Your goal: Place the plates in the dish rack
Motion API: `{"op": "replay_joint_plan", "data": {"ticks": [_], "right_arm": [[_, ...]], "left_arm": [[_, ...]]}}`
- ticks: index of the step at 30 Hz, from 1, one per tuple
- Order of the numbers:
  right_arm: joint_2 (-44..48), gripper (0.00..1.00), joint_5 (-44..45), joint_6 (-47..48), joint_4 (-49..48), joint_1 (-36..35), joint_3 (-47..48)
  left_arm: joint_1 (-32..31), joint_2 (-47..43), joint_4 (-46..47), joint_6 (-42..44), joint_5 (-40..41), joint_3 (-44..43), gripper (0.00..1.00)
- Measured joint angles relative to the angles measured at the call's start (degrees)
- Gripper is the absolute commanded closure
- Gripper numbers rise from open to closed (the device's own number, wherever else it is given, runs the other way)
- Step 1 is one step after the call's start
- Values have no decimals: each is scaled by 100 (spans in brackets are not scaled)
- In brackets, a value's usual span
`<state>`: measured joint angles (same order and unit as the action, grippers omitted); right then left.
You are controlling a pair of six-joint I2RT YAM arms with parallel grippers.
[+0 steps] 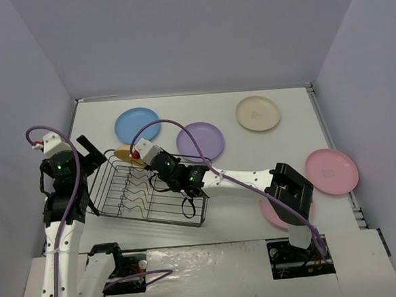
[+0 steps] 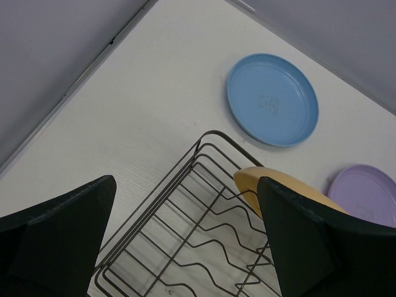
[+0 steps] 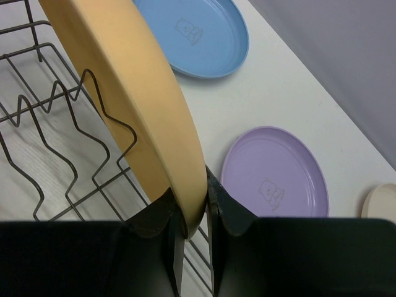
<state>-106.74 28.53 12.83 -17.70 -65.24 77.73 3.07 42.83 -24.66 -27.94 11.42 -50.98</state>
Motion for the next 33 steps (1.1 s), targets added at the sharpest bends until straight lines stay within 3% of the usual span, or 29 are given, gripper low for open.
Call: {"op": "replay_joint_plan", "data": {"ticks": [17,23,33], "right_arm": [[-3,100,1036,1382,-1082,-305,7],[11,100,1054,1510,-1966,-344,16],[391,100,914,1534,-2068,-347,-355]], "left_arm": [[0,2,-1,2,20,0,3],[0,9,-1,2,44,0,3],[0,20,-3,0,58,0,3]]}}
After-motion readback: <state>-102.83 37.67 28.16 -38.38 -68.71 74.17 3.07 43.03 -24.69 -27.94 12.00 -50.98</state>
